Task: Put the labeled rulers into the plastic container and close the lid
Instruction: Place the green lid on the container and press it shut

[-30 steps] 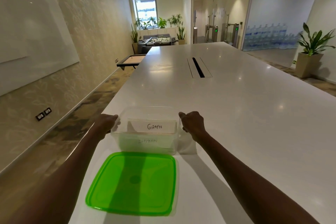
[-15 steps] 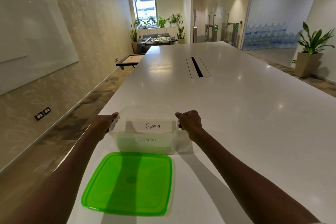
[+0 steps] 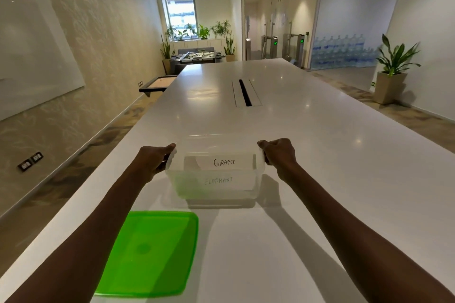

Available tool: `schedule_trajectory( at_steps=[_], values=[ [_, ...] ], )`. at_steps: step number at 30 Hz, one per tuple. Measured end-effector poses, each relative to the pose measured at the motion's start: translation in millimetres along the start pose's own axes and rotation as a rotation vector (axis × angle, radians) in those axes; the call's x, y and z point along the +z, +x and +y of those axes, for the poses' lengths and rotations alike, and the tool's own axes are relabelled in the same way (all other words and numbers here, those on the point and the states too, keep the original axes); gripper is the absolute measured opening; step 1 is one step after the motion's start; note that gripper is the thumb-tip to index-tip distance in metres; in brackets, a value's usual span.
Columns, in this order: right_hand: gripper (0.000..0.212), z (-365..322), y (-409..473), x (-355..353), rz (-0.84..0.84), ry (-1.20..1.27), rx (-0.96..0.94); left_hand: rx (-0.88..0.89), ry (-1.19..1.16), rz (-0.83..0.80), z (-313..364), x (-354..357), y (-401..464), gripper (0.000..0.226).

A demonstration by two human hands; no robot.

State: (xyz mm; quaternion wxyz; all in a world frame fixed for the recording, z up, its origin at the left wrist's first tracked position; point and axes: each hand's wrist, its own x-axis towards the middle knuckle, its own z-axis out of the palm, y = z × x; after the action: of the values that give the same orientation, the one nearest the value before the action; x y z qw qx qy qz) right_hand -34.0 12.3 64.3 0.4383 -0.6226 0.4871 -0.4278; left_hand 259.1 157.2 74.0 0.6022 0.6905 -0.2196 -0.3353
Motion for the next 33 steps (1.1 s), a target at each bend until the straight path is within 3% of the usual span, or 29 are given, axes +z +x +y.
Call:
schedule_trajectory(
  at_steps=[13,23,27,33],
  values=[
    [0.053,46,29,-102,0.060,-0.090,0.061,-0.017,-0.025,-0.112,-20,105,-41,0.022],
    [0.048,59,36,-112,0.026,-0.127,0.095,-0.052,-0.015,-0.151,-28,114,-44,0.020],
    [0.034,60,37,-112,-0.003,-0.089,0.120,-0.056,-0.037,-0.172,-30,113,-44,0.020],
    [0.036,57,36,-109,0.017,-0.086,0.131,-0.049,-0.049,-0.182,-31,111,-43,0.023]
  ],
)
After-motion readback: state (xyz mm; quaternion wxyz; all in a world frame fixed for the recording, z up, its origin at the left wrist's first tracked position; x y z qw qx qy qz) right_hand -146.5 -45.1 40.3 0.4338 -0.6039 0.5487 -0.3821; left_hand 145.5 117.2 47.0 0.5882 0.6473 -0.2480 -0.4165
